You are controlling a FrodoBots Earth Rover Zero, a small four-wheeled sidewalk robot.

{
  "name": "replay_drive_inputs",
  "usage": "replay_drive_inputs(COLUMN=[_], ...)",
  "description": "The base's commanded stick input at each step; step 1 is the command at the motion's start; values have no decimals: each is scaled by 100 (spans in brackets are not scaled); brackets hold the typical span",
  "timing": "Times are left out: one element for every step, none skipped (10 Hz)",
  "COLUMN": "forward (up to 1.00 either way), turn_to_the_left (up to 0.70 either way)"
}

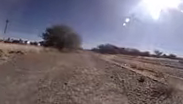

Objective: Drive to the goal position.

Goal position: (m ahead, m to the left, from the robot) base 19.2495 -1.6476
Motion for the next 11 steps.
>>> replay_drive_inputs(forward=[70, 70, 70, 70, 70, 70, 70, 70, 70, 70, 70], turn_to_the_left=[0, 0, 0, 0, 0, 0, 0, 0, 0, 0, 0])
